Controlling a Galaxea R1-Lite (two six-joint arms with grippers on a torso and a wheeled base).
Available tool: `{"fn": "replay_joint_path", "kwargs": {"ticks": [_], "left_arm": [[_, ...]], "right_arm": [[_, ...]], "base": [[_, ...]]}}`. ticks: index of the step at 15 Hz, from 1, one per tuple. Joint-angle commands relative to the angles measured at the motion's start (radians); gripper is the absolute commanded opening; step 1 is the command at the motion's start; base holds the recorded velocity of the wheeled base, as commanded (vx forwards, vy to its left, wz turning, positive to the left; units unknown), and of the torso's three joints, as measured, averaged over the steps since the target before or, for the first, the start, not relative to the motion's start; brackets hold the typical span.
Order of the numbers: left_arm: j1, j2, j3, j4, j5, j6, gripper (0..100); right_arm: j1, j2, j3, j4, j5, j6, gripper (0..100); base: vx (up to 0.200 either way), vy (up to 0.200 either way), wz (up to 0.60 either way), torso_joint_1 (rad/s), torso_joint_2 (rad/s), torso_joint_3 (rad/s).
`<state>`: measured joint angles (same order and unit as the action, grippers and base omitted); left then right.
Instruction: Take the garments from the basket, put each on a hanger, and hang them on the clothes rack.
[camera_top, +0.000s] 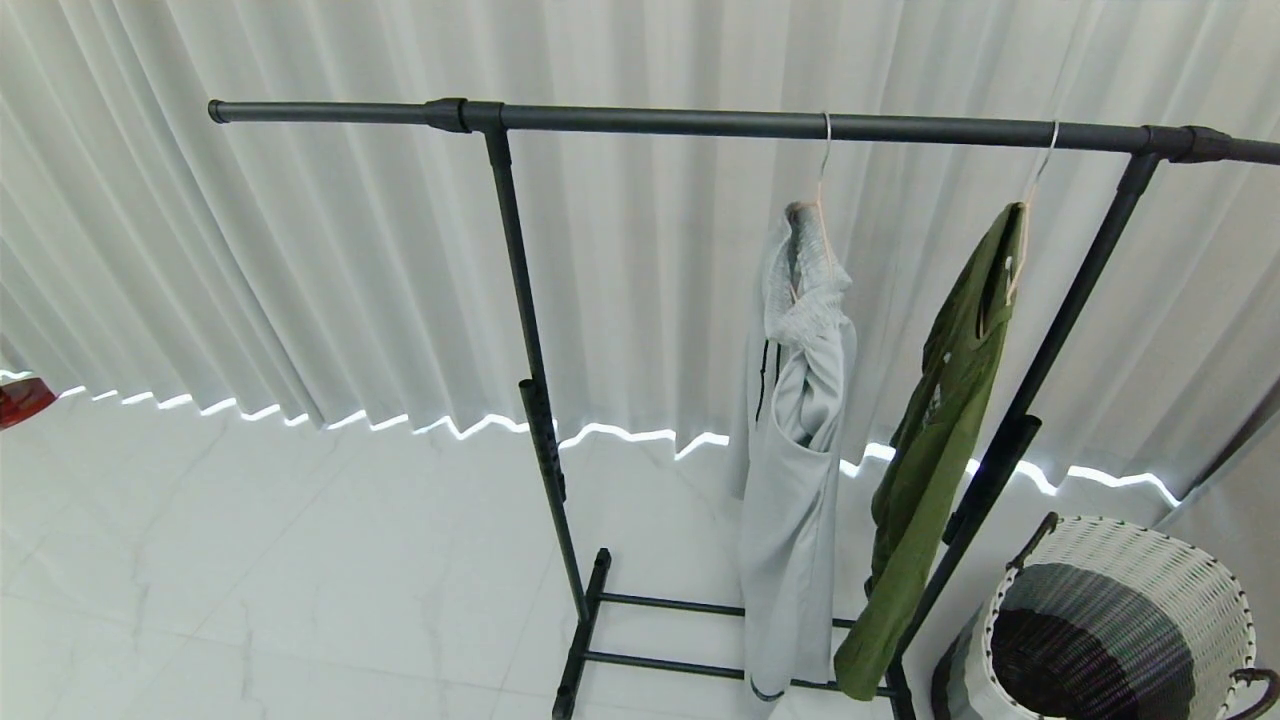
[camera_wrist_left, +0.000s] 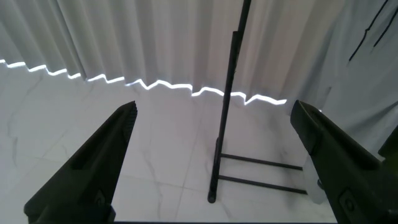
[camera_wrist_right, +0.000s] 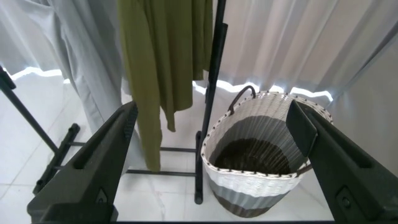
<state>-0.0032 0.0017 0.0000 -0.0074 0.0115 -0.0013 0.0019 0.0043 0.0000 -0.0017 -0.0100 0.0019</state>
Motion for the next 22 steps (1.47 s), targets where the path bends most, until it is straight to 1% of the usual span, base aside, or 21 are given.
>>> {"fn": "replay_joint_path", "kwargs": {"ticks": [1,22], "left_arm": [[0.0,0.0,0.0,0.0,0.001,0.0,100],[0.0,0.0,0.0,0.0,0.001,0.0,100]], "right_arm": [[0.001,-0.004,0.0,0.0,-0.001,0.001,100],[0.001,-0.003,0.0,0.0,-0.001,0.001,100]], "base": [[0.0,0.0,0.0,0.0,0.0,0.0],[0.0,0.0,0.0,0.0,0.0,0.0]]}}
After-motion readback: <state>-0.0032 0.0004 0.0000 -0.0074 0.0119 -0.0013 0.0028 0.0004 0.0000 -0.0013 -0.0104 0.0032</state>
